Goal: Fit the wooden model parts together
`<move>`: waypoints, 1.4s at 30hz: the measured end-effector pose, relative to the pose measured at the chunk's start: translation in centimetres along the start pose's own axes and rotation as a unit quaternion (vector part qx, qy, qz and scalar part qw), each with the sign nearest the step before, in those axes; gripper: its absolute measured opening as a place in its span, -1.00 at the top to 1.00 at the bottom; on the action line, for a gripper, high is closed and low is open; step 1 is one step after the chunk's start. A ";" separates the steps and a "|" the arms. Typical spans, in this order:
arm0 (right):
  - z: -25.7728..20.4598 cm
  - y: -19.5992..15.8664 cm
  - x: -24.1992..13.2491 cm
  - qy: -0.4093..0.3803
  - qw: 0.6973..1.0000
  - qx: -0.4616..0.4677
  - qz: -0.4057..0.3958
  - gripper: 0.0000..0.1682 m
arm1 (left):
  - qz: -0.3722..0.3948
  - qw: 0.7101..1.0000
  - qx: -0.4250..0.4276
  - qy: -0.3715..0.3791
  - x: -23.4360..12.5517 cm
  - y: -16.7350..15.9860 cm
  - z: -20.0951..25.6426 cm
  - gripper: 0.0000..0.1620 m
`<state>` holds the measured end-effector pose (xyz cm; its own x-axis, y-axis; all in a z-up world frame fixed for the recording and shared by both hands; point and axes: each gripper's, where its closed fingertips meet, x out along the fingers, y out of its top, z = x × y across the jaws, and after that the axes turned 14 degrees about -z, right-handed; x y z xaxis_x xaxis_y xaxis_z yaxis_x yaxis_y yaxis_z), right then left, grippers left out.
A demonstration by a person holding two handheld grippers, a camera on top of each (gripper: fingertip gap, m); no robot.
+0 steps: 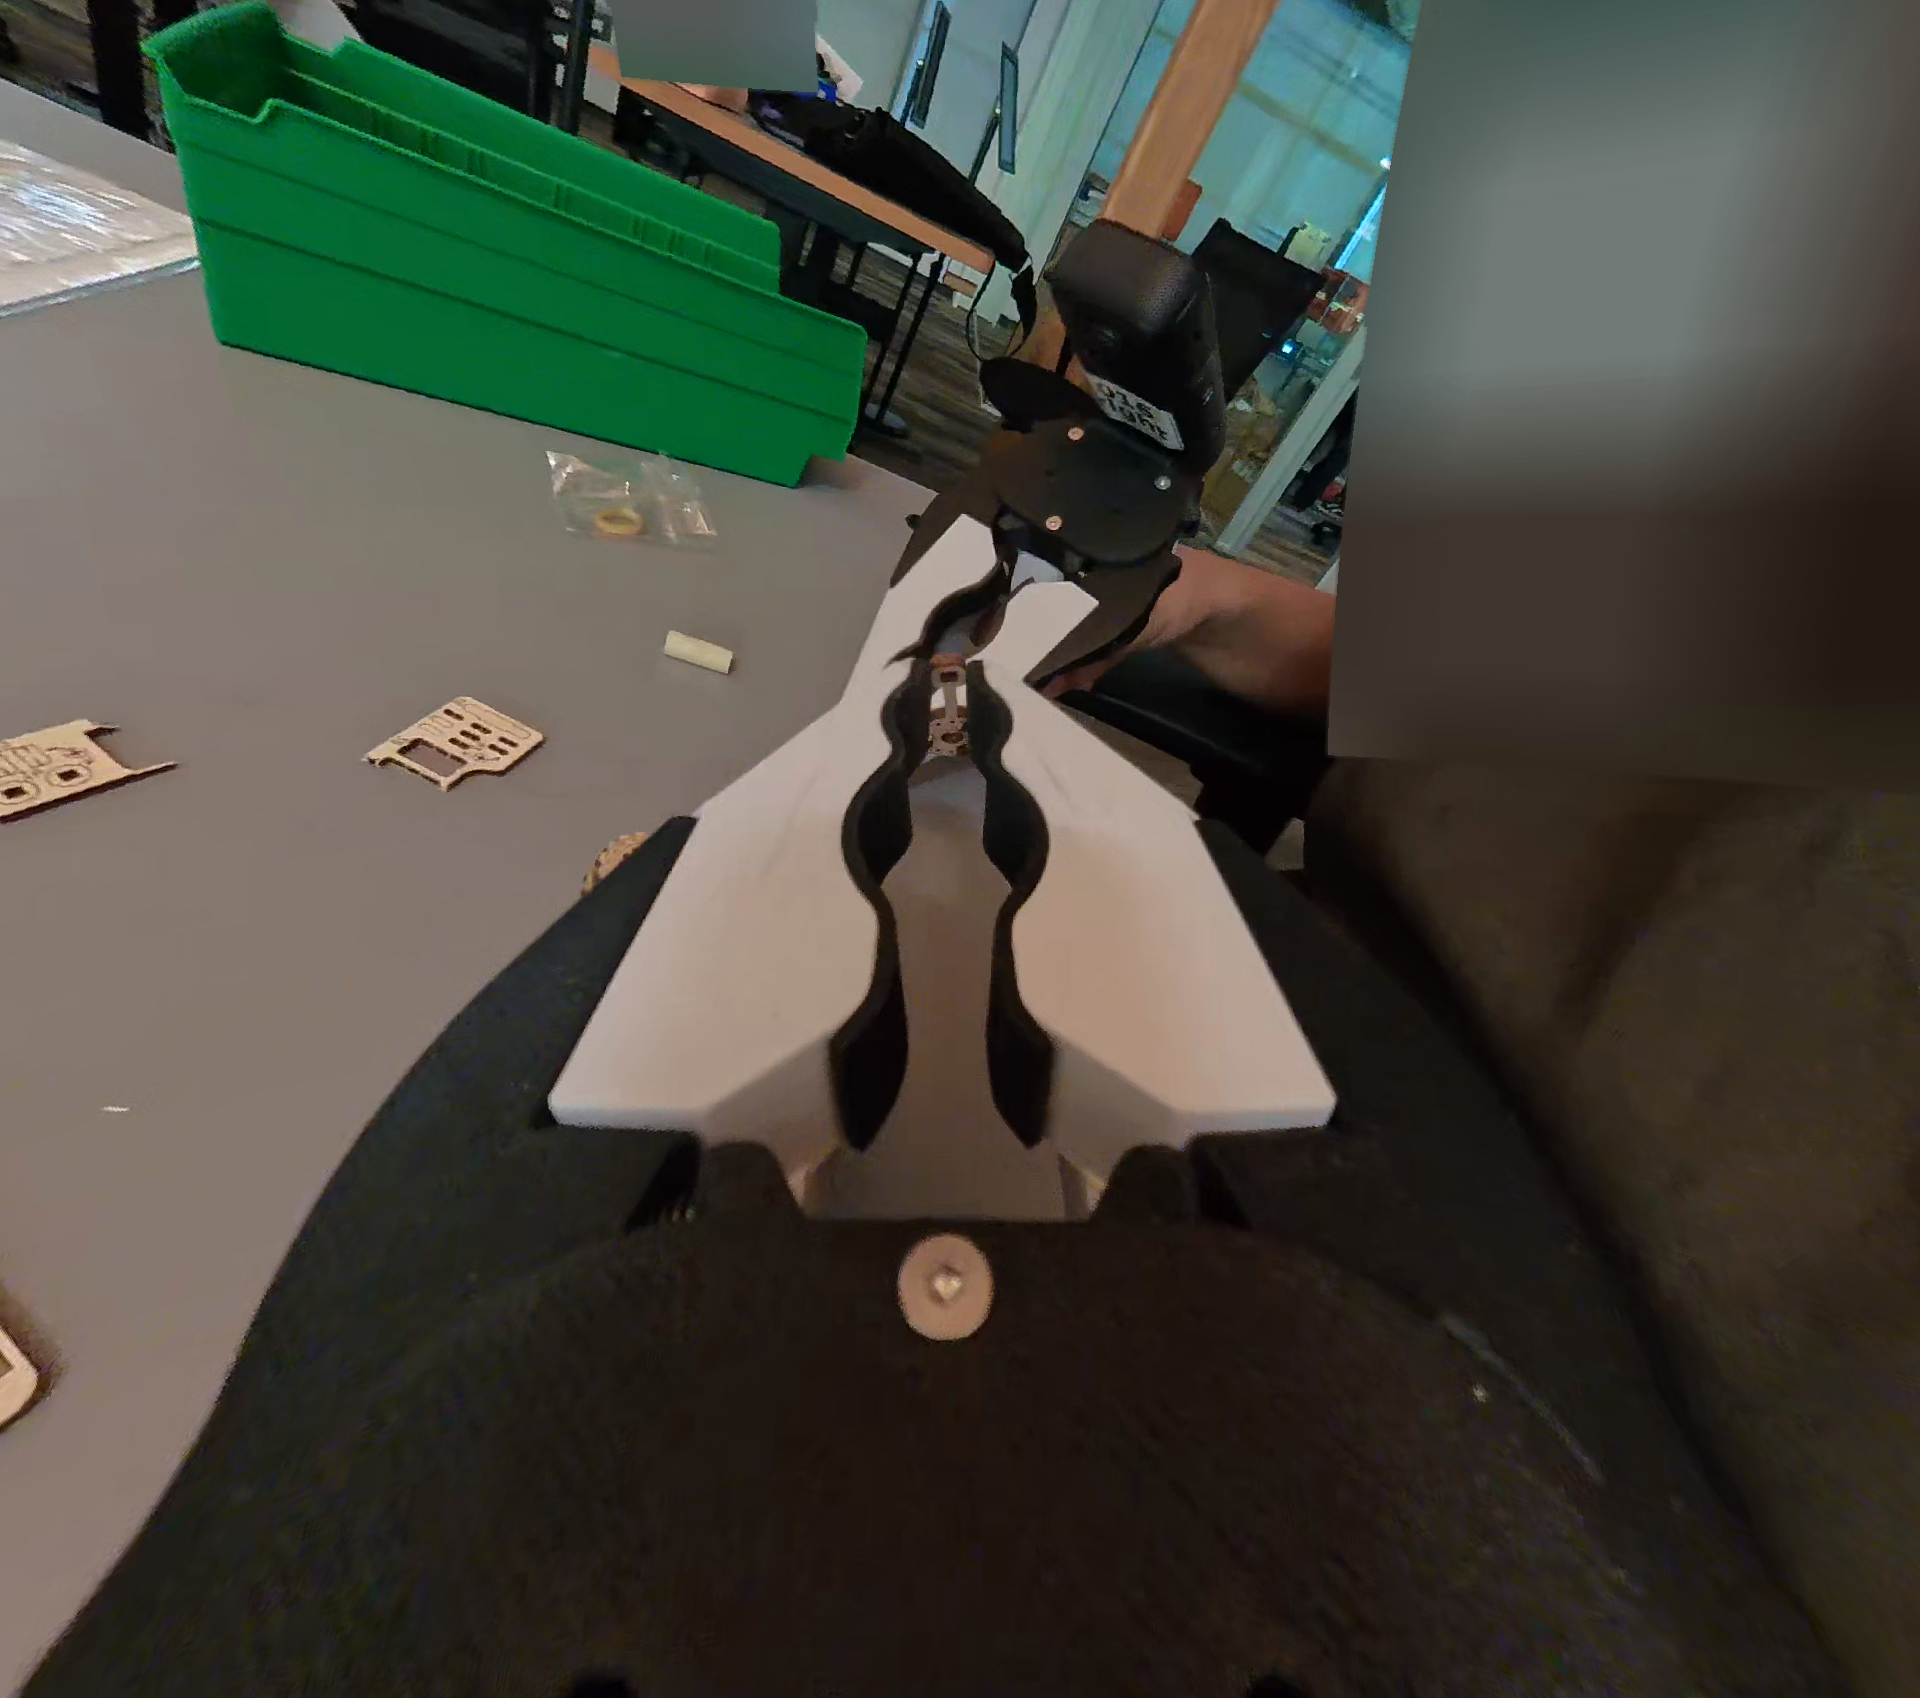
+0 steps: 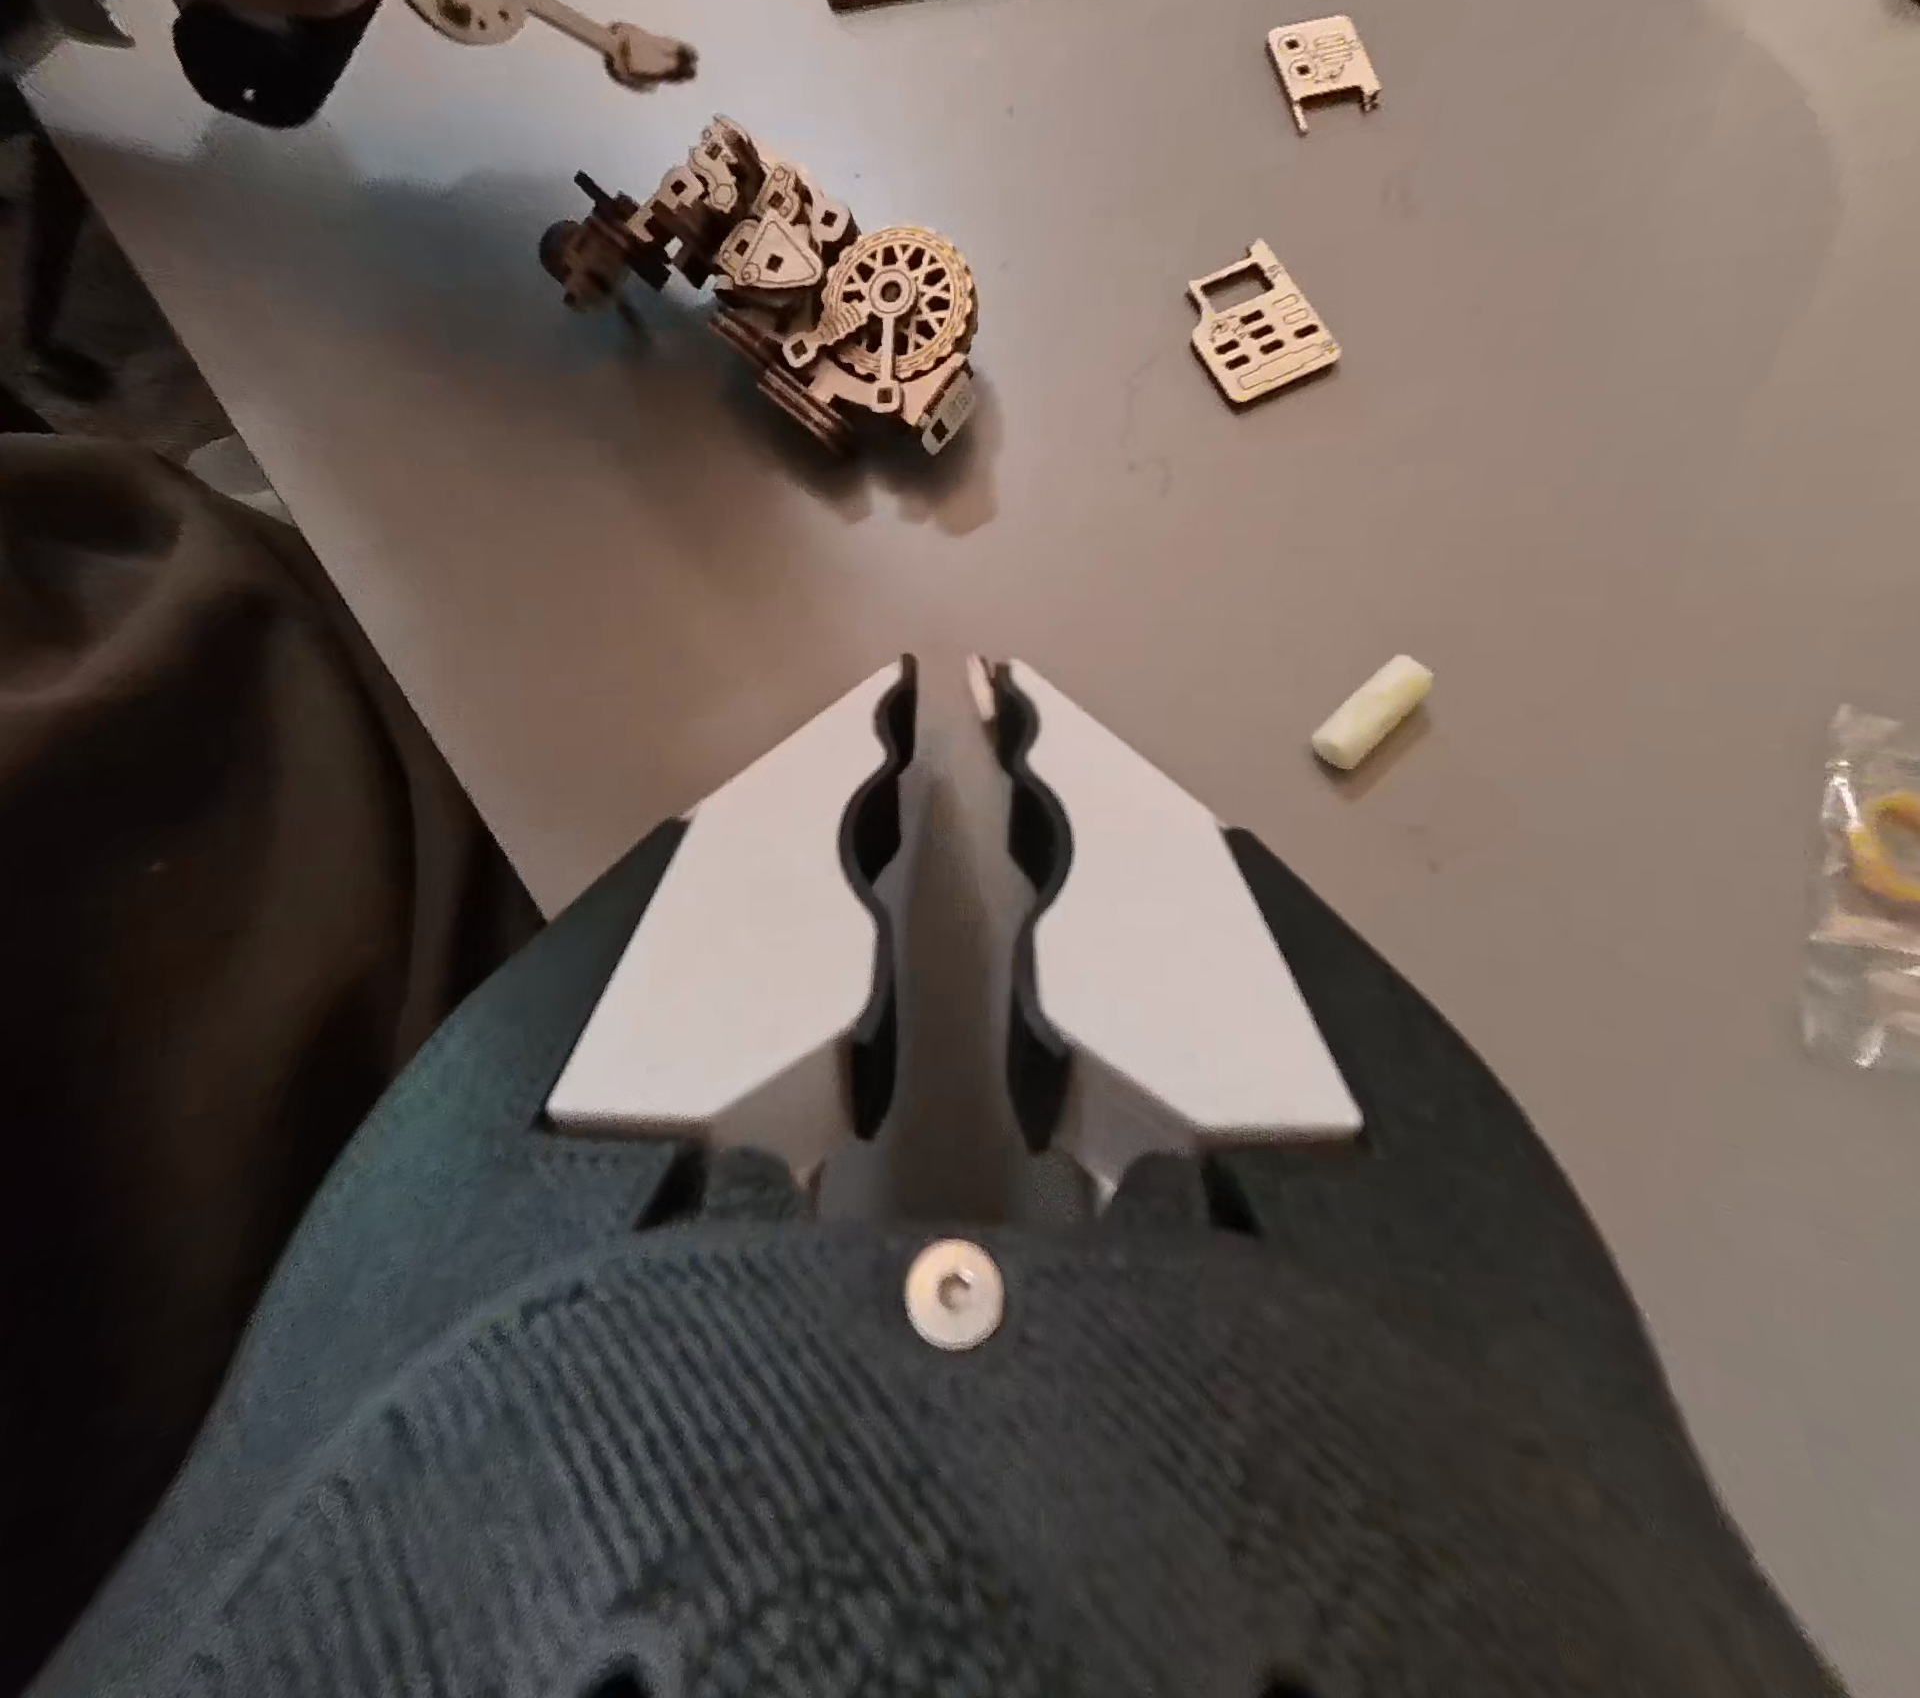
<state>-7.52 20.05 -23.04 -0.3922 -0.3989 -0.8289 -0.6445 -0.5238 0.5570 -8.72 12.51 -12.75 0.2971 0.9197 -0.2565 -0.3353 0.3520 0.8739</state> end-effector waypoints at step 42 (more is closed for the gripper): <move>-1.4 6.0 -3.6 0.050 0.986 0.016 0.158 0.97 | -0.006 0.999 -0.034 -0.025 -0.8 -1.5 -1.4 0.97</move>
<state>-9.06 17.35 -16.62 -0.5113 -0.6106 -0.6048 -0.5215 -0.3389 0.7831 -9.73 11.47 -14.48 0.3446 0.9062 -0.2449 -0.3904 0.3756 0.8406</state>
